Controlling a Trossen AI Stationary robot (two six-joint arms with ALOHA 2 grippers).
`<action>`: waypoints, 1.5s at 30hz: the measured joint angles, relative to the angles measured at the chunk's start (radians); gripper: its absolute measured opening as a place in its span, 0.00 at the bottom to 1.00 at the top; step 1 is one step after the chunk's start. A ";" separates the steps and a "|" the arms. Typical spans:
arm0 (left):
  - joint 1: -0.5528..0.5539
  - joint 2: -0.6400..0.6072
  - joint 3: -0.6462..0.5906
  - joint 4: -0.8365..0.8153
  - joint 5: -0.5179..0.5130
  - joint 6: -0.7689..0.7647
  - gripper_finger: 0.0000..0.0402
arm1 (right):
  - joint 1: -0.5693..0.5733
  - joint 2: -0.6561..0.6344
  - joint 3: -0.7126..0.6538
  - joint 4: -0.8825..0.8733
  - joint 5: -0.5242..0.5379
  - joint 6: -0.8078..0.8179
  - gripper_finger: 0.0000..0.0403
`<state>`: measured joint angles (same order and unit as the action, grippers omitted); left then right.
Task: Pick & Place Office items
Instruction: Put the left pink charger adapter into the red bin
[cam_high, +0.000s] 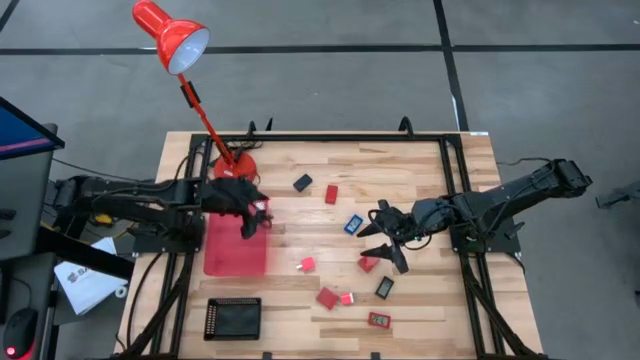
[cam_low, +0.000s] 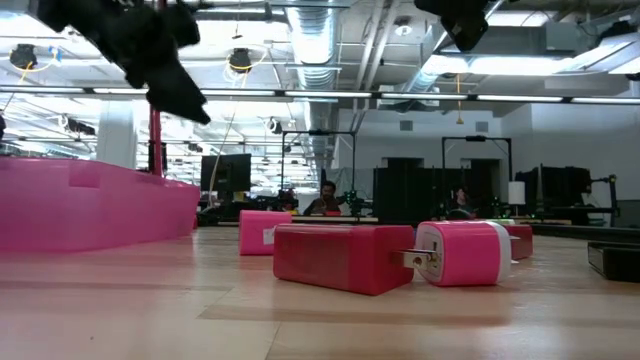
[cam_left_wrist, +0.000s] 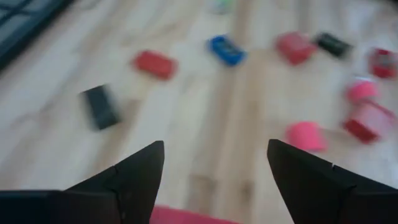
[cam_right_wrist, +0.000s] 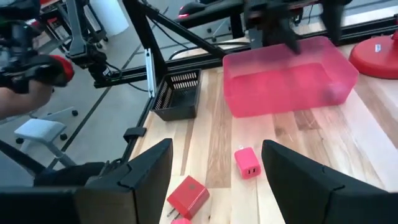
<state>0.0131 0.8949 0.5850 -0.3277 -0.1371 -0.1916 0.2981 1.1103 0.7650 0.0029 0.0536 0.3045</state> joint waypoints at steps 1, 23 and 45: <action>-0.035 0.014 0.000 0.033 0.004 -0.006 0.68 | 0.000 0.000 0.000 0.000 0.000 0.003 0.60; -0.400 0.724 0.369 0.099 -0.287 -0.025 0.78 | 0.032 -0.012 0.000 -0.003 0.008 0.030 0.60; -0.366 0.886 0.367 0.179 -0.173 -0.212 0.76 | 0.168 -0.013 0.000 0.003 0.132 0.047 0.60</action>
<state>-0.3533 1.7809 0.9520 -0.1485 -0.3098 -0.4038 0.4657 1.0973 0.7650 0.0059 0.1855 0.3511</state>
